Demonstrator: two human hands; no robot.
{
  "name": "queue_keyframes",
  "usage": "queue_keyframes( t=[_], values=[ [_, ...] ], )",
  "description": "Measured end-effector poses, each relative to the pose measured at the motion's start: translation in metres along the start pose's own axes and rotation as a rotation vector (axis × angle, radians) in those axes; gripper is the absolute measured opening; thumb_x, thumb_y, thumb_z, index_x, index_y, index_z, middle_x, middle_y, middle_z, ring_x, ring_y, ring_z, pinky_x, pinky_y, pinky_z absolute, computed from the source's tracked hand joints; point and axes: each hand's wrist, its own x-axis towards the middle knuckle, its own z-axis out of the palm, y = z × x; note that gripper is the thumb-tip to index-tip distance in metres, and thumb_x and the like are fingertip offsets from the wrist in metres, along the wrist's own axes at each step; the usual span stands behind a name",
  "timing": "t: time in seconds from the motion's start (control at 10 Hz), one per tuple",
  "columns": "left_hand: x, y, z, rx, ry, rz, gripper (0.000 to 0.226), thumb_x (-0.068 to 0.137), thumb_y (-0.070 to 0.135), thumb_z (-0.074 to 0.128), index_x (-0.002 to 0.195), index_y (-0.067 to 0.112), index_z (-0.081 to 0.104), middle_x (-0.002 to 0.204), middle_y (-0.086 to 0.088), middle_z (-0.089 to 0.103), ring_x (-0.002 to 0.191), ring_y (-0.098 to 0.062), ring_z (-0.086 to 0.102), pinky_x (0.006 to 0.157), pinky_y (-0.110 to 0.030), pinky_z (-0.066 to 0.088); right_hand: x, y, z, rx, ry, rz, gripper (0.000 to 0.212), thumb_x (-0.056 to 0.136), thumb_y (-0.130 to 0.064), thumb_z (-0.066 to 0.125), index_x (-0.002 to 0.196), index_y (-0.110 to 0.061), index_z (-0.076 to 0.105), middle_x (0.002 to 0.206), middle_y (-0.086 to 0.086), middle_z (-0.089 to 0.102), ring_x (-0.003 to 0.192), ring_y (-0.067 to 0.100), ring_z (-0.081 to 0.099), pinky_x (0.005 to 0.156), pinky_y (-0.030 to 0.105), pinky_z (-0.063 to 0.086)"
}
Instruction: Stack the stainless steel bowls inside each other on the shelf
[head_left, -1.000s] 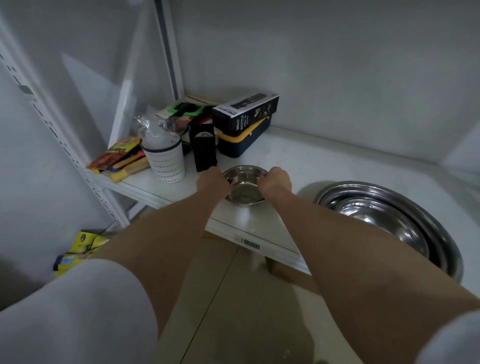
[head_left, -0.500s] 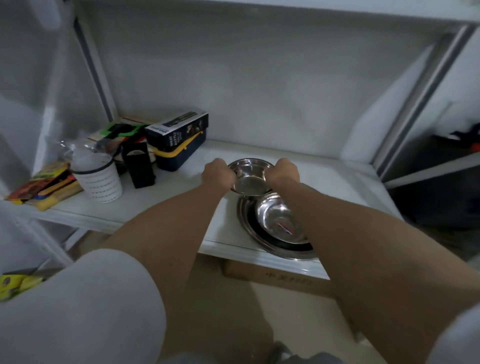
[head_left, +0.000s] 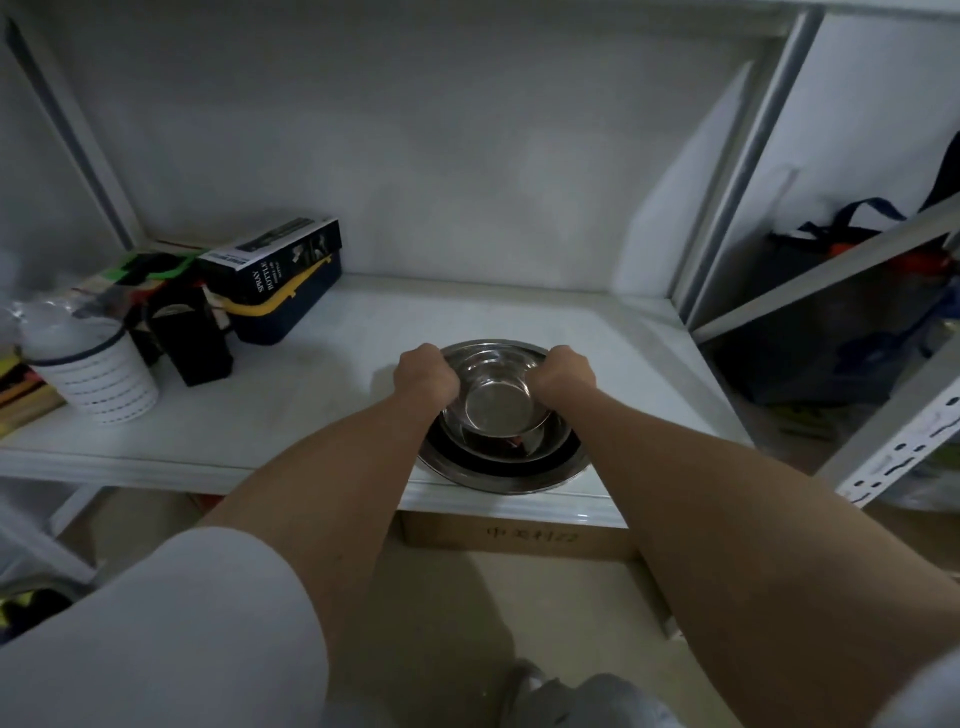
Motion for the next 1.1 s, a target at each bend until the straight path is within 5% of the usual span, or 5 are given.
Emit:
queue_keyframes(
  t=[0.2,0.5,0.6,0.7,1.1],
  values=[
    [0.001,-0.004,0.009,0.024,-0.005,0.016,0.020,0.080,0.001,0.059,0.099,-0.002,0.065,0.099,-0.019,0.071,0.090,-0.031,0.070,0.078,-0.034,0.058,0.000,0.007,0.010,-0.044,-0.044,-0.003,0.028,0.087,-0.013,0.051,0.061,-0.012,0.043,0.060,0.002,0.048,0.050,0.012,0.045,0.040,0.022,0.030],
    [-0.001,0.000,0.019,0.108,0.027,0.076,0.017,0.080,0.002,0.059,0.096,0.001,0.065,0.098,-0.018,0.069,0.088,-0.032,0.067,0.072,-0.035,0.056,0.002,0.014,0.012,-0.024,-0.064,0.034,0.017,0.086,-0.016,0.050,0.071,-0.008,0.050,0.065,0.003,0.050,0.057,0.016,0.050,0.047,0.025,0.037],
    [-0.004,0.003,0.017,0.114,0.017,0.077,0.019,0.081,0.004,0.060,0.099,0.002,0.064,0.100,-0.016,0.068,0.090,-0.031,0.067,0.071,-0.034,0.053,0.000,0.012,0.010,-0.069,-0.039,0.022,0.024,0.087,-0.021,0.049,0.100,-0.004,0.059,0.086,0.009,0.059,0.090,0.029,0.060,0.079,0.034,0.047],
    [-0.004,0.005,0.013,0.087,0.035,0.096,0.019,0.082,0.004,0.056,0.098,0.003,0.066,0.100,-0.015,0.068,0.091,-0.032,0.066,0.072,-0.033,0.053,-0.001,0.010,0.010,-0.084,0.019,0.013,0.033,0.085,-0.019,0.048,0.111,-0.002,0.058,0.110,0.017,0.063,0.110,0.036,0.053,0.086,0.035,0.039],
    [-0.034,0.018,-0.017,0.049,0.144,0.250,0.035,0.085,0.013,0.053,0.119,0.019,0.062,0.118,-0.008,0.065,0.104,-0.030,0.061,0.076,-0.030,0.046,-0.030,0.000,-0.021,-0.040,0.087,-0.077,0.046,0.085,-0.013,0.045,0.131,-0.009,0.050,0.132,0.014,0.054,0.125,0.034,0.042,0.096,0.037,0.038]
  ],
)
